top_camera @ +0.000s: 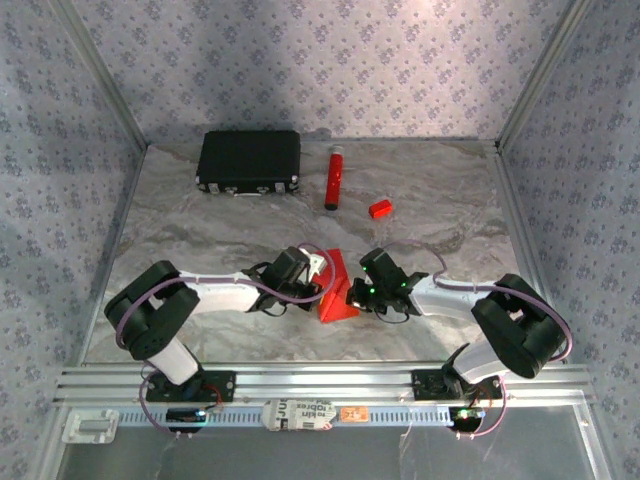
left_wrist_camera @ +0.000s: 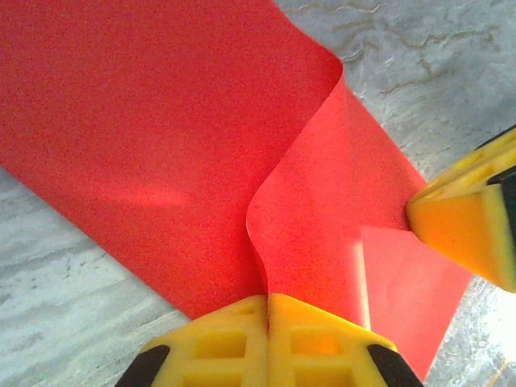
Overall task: Fold a paper plane with a square sheet of paper (pick it up from the middle)
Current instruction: Fold the triangle a second time at the center of the table.
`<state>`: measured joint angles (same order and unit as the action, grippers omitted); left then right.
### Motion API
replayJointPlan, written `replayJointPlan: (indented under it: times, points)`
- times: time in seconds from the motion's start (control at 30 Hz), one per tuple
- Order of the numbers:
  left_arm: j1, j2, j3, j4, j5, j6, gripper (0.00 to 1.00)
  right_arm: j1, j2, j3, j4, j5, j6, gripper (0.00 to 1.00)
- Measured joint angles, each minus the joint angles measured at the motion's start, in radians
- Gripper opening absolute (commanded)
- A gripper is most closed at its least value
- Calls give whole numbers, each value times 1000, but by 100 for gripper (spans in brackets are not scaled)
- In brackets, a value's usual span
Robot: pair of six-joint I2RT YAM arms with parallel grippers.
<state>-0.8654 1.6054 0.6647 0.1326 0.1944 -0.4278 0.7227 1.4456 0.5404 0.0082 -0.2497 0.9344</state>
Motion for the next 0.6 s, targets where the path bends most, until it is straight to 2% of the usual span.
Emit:
replayJointPlan:
  times: [0.6]
  points:
    - [4,9,22,3,19,20,5,0,5,8,-13,0,0,4]
